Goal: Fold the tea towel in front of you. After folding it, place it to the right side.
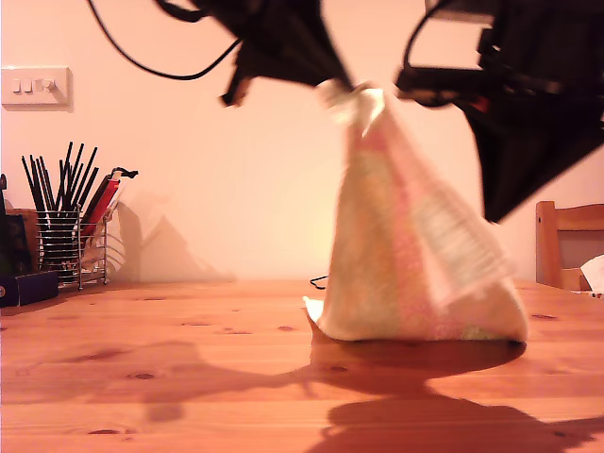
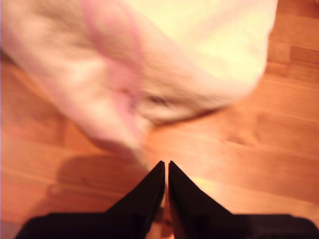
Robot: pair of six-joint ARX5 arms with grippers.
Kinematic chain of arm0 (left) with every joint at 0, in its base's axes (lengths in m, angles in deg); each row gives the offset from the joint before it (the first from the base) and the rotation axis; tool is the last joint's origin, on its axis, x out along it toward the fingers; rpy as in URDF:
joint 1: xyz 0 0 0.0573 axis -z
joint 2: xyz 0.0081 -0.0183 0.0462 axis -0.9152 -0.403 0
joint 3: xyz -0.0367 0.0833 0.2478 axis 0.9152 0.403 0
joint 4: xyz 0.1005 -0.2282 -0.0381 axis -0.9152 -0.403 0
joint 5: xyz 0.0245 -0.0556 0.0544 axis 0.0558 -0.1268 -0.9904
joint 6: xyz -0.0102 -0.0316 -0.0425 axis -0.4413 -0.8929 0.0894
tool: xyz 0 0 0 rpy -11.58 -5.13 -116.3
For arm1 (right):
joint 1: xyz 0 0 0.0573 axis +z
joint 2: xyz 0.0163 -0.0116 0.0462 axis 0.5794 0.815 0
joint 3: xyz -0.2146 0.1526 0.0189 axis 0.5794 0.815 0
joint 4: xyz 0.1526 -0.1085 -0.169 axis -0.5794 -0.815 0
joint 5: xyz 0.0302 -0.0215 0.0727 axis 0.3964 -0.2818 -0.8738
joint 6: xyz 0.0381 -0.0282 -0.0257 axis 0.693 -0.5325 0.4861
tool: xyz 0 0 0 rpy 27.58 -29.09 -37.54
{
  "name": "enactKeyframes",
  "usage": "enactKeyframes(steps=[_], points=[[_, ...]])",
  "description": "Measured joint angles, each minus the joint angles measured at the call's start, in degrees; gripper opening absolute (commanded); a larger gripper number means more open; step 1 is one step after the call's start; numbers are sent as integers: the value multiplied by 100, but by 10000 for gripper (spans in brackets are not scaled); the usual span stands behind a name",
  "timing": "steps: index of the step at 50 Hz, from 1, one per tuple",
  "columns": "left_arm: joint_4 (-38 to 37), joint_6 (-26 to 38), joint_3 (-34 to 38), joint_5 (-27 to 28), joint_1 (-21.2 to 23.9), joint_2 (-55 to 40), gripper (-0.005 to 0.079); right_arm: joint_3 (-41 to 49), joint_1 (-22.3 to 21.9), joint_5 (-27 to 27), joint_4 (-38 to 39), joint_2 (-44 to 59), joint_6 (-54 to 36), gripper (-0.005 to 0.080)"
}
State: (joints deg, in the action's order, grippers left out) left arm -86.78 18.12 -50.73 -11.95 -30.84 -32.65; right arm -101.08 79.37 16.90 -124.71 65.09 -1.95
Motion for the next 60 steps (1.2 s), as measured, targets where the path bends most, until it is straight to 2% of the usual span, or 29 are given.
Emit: enactKeyframes(steps=[7, 13, 15, 21, 23, 29, 39, 48, 60], points=[[-535, 291, 0, -105, -28, 0, -20, -9, 0, -127, -297, 0, -365, -12], [-476, 343, 0, -96, 37, 0, -20, -87, 0, -361, -286, 0, -391, 10], [-422, 341, 0, -74, 55, 0, -20, -142, 2, -494, -173, 0, -442, 62], [-168, 221, 0, 140, 61, 0, -20, -236, 17, -1298, 321, -4, -651, 318], [-74, 111, 0, 256, 61, 0, -20, -236, 79, -1480, 505, -9, -774, 353], [229, -208, 0, 710, 61, 0, -20, -236, 326, -1506, 1005, -11, -1005, 355], [330, -439, 0, 1462, 57, 0, -20, -238, 402, -918, 1117, -11, -1016, 355], [365, -483, 0, 1738, 57, 0, -20, -238, 374, -476, 1119, -20, -925, 346], [398, -603, 0, 1978, 55, 0, -20, -240, 374, -271, 859, -20, -815, 315]])
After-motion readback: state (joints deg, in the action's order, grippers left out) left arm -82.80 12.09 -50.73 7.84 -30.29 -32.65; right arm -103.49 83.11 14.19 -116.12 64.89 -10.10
